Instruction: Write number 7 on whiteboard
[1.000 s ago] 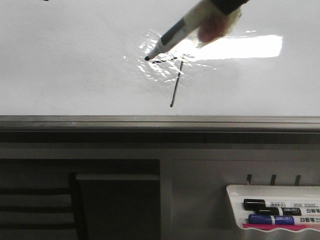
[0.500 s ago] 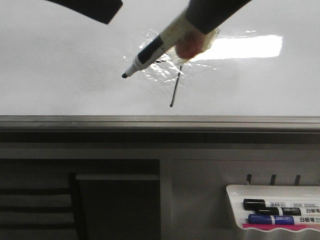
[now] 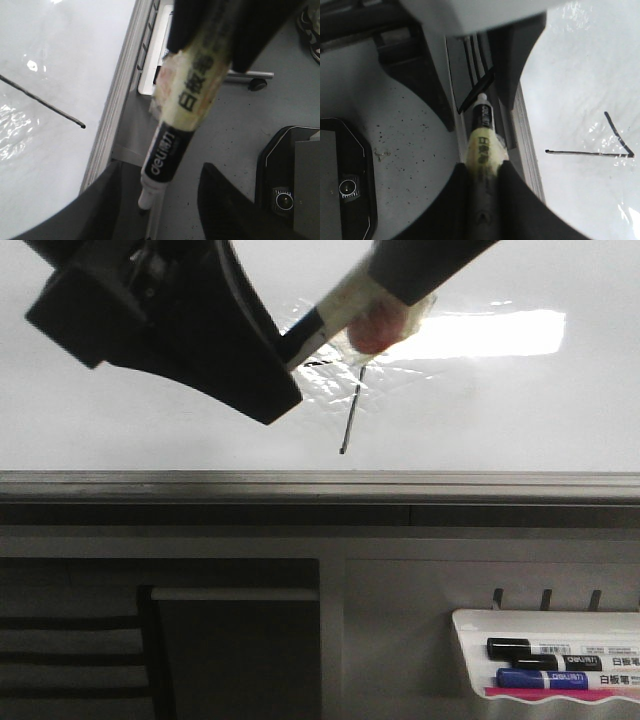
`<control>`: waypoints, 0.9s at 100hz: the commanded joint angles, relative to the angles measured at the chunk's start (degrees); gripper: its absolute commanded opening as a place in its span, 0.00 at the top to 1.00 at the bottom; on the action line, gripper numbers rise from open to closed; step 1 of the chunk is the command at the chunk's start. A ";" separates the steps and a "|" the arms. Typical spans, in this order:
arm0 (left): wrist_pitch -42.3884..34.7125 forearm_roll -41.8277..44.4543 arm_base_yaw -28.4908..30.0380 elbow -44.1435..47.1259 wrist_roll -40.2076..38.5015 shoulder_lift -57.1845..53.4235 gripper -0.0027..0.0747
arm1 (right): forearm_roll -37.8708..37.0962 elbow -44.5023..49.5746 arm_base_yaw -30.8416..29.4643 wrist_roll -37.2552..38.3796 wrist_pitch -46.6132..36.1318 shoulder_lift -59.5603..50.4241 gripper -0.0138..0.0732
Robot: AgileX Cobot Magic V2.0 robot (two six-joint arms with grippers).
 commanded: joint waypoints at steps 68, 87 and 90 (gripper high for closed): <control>-2.65 -7.16 -0.45 -3.08 7.36 -0.41 0.85 | 2.14 -1.40 -0.10 -0.68 -2.62 -1.04 0.89; -2.53 -7.16 -0.45 -3.08 7.36 -0.41 0.97 | 2.02 -1.40 -0.10 -0.68 -2.73 -1.04 0.86; -2.53 -7.16 -0.45 -3.08 7.25 -0.41 0.98 | 1.72 -1.40 -0.10 -0.68 -2.73 -1.04 0.82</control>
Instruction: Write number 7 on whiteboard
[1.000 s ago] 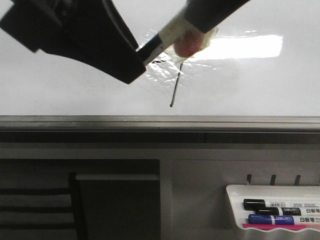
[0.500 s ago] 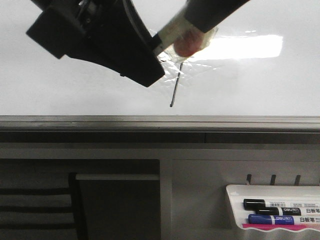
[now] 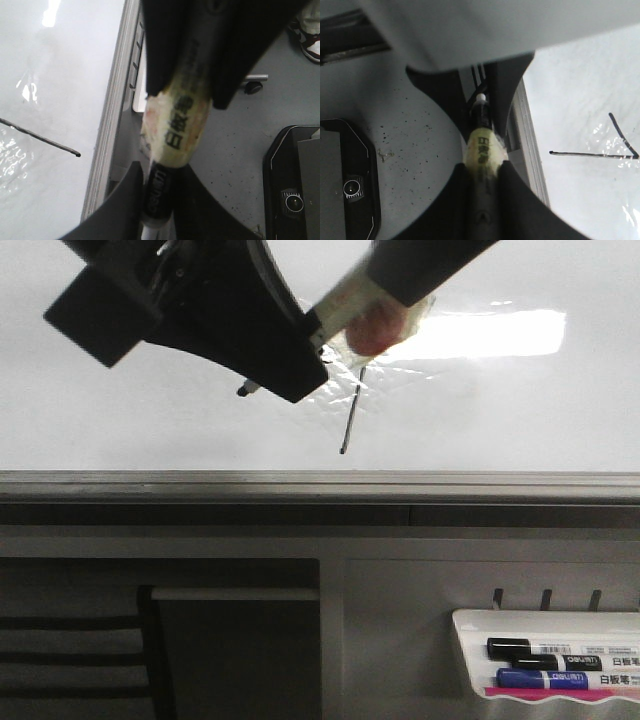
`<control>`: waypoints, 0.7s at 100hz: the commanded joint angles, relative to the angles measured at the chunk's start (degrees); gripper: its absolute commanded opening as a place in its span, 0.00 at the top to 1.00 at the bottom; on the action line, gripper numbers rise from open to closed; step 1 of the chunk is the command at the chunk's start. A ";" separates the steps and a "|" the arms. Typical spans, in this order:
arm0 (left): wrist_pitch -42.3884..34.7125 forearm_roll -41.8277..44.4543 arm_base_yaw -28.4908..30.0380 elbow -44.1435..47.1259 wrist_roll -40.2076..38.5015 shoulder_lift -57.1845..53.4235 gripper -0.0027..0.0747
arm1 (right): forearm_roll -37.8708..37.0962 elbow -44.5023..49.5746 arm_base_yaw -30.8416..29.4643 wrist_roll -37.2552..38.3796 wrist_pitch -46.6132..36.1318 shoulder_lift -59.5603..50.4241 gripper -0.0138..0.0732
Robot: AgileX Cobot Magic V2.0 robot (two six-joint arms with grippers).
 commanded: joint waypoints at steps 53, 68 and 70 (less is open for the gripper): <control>-1.80 16.54 16.82 -1.46 -39.50 -9.20 0.99 | -4.74 -4.08 -9.58 13.38 9.43 -10.49 0.44; -3.37 23.28 27.12 3.69 -50.66 -12.64 0.99 | -4.74 -3.41 -14.05 13.84 12.63 -13.08 0.44; -4.55 23.28 28.11 4.83 -51.18 -12.98 0.99 | -4.74 -3.23 -14.40 13.84 12.74 -13.19 0.44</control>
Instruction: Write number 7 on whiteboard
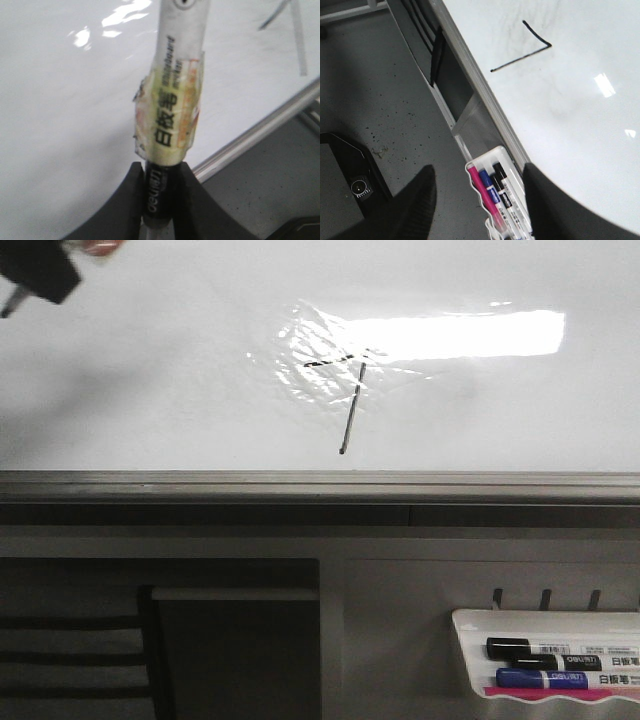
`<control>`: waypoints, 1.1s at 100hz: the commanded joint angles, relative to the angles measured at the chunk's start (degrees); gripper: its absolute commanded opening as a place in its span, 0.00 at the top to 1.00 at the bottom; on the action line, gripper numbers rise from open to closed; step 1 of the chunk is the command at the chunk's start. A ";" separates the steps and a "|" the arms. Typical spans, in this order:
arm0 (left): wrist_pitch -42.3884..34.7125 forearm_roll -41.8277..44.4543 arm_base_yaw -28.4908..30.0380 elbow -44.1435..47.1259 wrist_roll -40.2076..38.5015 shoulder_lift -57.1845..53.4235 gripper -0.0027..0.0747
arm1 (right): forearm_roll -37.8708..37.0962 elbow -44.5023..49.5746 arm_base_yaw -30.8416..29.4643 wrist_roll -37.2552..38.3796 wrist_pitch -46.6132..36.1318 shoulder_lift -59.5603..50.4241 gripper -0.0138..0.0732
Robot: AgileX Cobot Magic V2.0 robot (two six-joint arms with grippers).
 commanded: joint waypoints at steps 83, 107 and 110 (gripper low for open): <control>-23.09 -5.96 14.70 10.69 -9.91 4.56 0.99 | 0.13 6.42 -2.47 0.50 -4.91 -2.14 0.44; -17.44 -6.08 14.70 7.74 -9.91 6.93 0.98 | 0.23 6.42 -2.47 0.50 -4.91 -2.14 0.44; -16.82 -6.08 14.70 7.49 -9.91 7.27 0.97 | 0.23 6.42 -2.47 0.50 -4.91 -2.14 0.44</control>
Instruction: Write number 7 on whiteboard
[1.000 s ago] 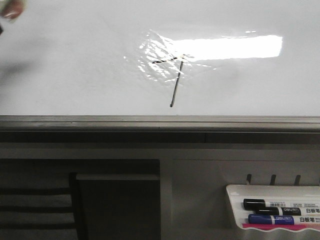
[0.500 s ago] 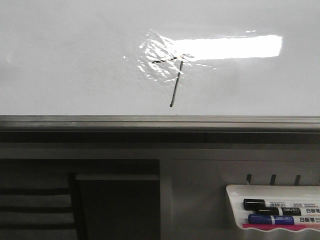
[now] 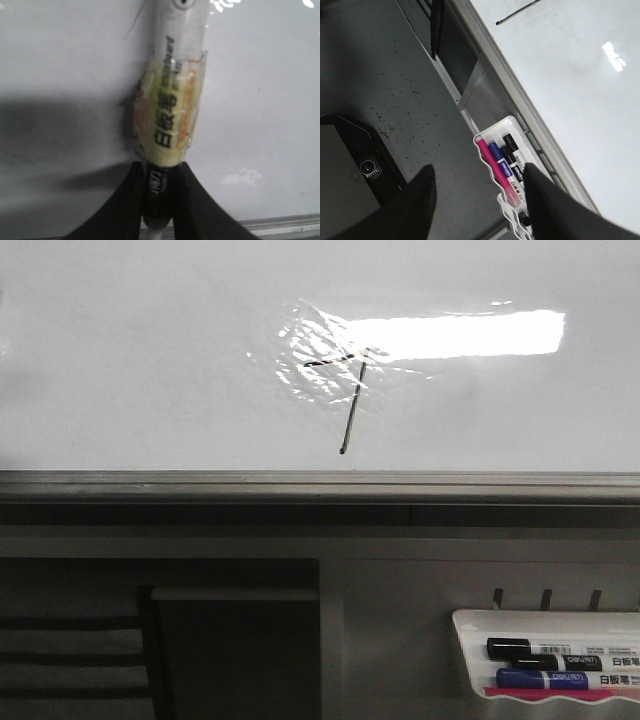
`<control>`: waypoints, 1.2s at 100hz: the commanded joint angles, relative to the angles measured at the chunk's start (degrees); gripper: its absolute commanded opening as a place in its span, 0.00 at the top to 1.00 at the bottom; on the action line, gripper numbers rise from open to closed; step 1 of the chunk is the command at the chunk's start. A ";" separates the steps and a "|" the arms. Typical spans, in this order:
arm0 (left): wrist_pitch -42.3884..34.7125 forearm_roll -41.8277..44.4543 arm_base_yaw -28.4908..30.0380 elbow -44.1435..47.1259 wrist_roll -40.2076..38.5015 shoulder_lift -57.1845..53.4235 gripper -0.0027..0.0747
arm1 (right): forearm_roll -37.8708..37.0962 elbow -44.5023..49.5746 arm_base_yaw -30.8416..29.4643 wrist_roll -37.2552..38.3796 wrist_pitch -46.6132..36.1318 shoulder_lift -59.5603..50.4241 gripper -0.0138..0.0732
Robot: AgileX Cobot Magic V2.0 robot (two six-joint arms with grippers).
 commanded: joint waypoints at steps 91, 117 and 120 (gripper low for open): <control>7.35 2.32 -0.22 0.97 -0.43 -27.05 0.53 | -15.92 11.29 -0.46 41.61 -17.90 -15.04 0.61; -4.71 2.23 -0.22 17.75 -0.43 -43.13 0.53 | -15.78 27.11 -0.46 41.61 -42.44 -23.58 0.61; -5.41 2.20 -0.22 18.81 -0.43 -44.21 0.53 | -15.78 28.36 -0.46 41.61 -44.64 -23.95 0.62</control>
